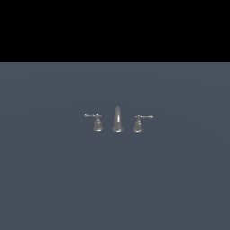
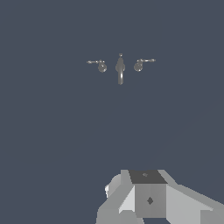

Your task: Turn on the faucet by rotating a designated handle.

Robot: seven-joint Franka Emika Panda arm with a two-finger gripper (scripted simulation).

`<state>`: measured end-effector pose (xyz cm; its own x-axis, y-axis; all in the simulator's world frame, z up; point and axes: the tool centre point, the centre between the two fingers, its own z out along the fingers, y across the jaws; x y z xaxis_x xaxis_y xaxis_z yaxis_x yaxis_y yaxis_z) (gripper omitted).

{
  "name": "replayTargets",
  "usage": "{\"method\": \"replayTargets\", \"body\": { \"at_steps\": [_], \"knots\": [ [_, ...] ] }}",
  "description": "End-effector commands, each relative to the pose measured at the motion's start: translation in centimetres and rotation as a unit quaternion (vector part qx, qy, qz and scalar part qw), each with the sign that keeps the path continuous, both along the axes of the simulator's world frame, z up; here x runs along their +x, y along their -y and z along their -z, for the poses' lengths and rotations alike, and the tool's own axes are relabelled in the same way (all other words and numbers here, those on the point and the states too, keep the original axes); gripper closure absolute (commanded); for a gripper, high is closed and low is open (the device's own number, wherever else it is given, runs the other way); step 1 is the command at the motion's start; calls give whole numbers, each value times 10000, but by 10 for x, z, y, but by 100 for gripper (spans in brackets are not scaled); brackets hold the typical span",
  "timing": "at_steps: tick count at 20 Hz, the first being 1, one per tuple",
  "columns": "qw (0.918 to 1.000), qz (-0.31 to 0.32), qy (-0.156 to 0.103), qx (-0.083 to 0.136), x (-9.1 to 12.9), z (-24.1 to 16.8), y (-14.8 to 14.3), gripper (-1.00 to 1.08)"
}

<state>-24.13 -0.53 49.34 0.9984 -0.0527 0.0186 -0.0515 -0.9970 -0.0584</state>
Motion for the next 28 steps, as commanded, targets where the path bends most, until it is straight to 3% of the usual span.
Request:
{"method": "replayTargets", "body": {
  "at_steps": [1, 17, 28],
  "knots": [
    [10000, 0, 0, 0, 0, 0, 0, 108],
    [9978, 666, -28, -9, 15, 35, -28, 108],
    [9842, 1767, -74, -20, 47, 93, -71, 108]
  ]
}}
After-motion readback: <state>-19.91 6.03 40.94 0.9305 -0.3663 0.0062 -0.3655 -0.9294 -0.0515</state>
